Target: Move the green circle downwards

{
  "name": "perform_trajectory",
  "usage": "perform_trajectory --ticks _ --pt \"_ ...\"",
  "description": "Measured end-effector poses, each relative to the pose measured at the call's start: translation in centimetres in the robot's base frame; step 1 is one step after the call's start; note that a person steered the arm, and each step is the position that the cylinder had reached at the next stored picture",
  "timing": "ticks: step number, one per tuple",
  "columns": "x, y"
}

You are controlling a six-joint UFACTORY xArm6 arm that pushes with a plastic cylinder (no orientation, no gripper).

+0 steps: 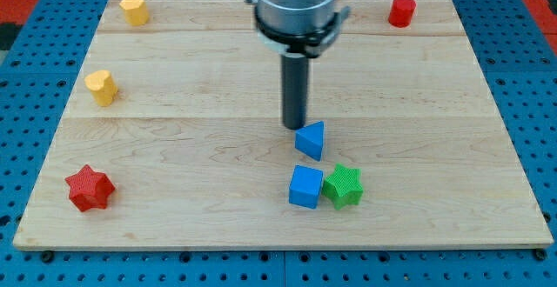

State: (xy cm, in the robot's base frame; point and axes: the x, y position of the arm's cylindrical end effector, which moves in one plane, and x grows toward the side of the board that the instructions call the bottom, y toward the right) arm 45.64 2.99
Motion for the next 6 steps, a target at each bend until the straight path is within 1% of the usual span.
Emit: perform_trajectory --ticks 2,3,5,6 --pt "3.3 3.1" --pt "2.2 3.4" --pt "-5.9 3.4" --pt "-10.7 3.6"
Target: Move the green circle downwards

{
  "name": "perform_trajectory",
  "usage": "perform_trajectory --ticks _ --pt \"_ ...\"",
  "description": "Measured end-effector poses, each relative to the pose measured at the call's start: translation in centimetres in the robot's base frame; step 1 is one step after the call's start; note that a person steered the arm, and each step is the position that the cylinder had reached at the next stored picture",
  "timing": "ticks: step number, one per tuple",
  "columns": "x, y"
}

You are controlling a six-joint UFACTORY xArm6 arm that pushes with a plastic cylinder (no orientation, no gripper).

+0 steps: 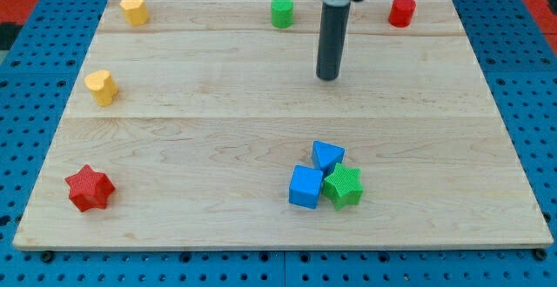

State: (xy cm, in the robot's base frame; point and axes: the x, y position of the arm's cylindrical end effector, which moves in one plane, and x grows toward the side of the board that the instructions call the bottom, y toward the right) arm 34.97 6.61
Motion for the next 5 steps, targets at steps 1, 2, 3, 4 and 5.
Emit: perform_trajectory --ticks 1,2,3,4,5 --pt "-6.7 0.0" --pt "-12.2 0.0" --pt "-15.5 -2.2" --pt "-15.3 -7.0" --pt "-12.0 -7.7"
